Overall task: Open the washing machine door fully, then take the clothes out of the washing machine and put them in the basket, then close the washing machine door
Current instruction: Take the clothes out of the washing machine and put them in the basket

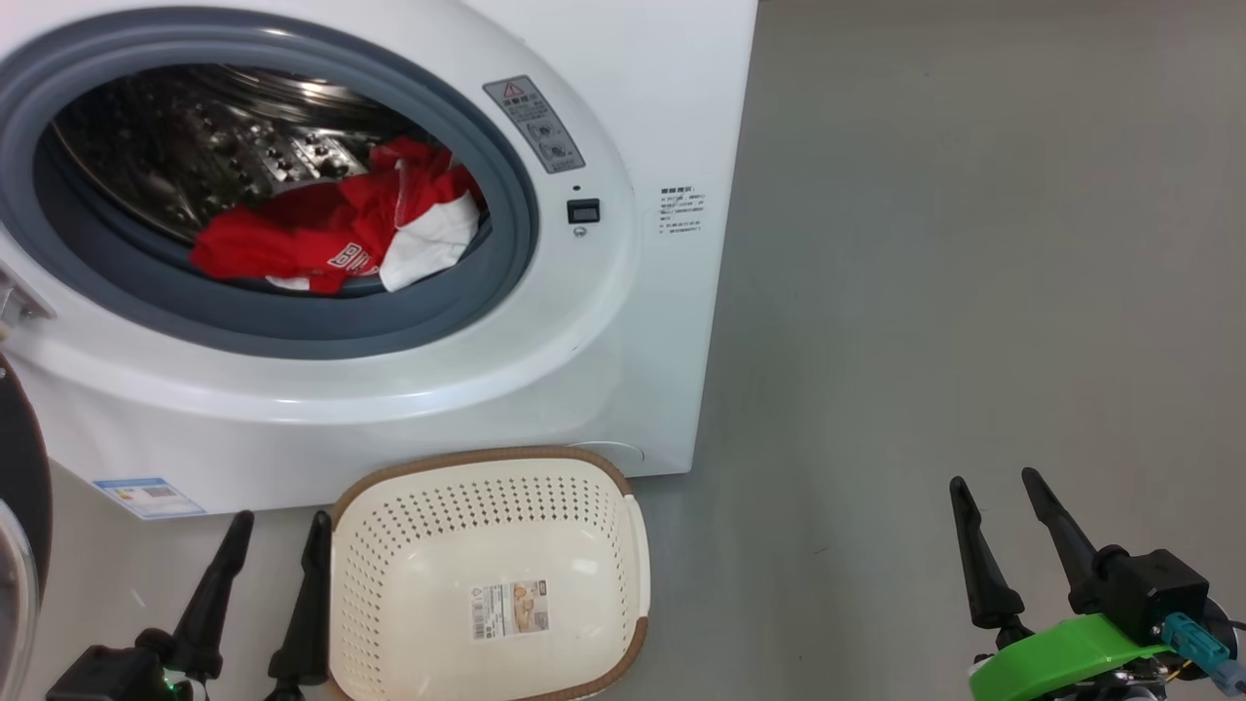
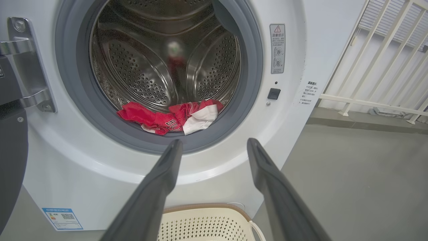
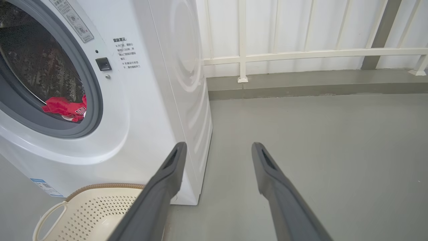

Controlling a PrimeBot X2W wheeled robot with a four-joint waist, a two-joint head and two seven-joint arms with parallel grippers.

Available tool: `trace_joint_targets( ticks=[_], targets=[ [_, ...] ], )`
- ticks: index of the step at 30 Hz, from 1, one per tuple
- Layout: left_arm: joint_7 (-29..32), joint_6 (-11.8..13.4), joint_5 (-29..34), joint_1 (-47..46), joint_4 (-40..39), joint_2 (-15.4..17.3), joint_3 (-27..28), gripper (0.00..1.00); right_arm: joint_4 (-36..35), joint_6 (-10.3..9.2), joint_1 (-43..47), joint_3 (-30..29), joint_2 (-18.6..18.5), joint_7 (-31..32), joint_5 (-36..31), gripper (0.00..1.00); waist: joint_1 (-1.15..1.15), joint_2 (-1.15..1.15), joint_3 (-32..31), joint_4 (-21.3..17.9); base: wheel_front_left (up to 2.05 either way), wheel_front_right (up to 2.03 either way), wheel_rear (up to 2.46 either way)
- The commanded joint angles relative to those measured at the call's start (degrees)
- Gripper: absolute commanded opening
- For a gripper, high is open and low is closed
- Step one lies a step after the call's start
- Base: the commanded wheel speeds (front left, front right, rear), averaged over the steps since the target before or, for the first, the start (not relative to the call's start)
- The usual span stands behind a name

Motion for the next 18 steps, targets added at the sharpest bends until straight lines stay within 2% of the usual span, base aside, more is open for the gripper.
trace_joint_targets(
  ticks=[1, 18],
  targets=[
    [-0.3, -0.3, 0.3, -2.0, -1.1, 0.8, 2.2, 1.00, -1.4, 0.28, -1.6, 1.5, -0.5, -0.5, 0.0, 1.00, 0.00, 0.00, 0.1, 0.0, 0.00, 0.00, 0.00],
    [-0.3, -0.3, 0.6, -2.5, 0.4, 1.2, 1.3, 1.00, -1.4, 0.28, -2.0, 1.8, -0.5, -0.5, 0.3, 1.00, 0.00, 0.00, 1.1, 0.0, 0.00, 0.00, 0.00]
  ],
)
